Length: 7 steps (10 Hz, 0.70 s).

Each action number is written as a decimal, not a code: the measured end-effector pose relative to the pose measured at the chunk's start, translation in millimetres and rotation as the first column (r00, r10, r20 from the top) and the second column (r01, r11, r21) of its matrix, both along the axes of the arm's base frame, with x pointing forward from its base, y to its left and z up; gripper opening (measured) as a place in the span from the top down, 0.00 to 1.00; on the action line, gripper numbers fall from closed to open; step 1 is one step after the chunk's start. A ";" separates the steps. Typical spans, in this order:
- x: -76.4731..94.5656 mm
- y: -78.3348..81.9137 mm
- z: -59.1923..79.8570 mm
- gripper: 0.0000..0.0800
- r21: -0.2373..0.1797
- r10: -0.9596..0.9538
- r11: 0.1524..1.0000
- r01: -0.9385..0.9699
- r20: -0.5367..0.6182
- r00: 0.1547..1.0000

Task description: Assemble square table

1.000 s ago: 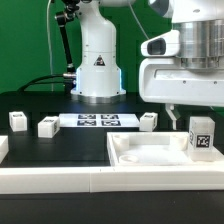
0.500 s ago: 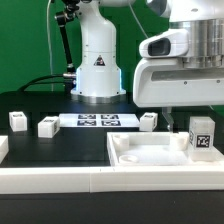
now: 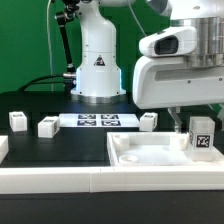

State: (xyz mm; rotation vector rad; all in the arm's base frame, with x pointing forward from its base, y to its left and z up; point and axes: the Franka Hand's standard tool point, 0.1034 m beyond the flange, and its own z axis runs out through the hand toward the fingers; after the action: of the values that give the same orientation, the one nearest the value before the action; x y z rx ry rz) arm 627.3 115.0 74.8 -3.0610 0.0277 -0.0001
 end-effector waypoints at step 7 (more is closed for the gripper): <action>-0.1 0.5 -0.6 0.64 0.003 -0.295 0.955 0.296 -0.022 0.955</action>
Offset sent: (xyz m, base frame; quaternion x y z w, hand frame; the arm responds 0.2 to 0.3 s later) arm 0.0000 0.0000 0.0000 0.0000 0.0000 0.0650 0.9979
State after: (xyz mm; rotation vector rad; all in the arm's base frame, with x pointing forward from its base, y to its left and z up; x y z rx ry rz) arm 627.2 115.5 74.2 -3.0168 0.4854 0.0143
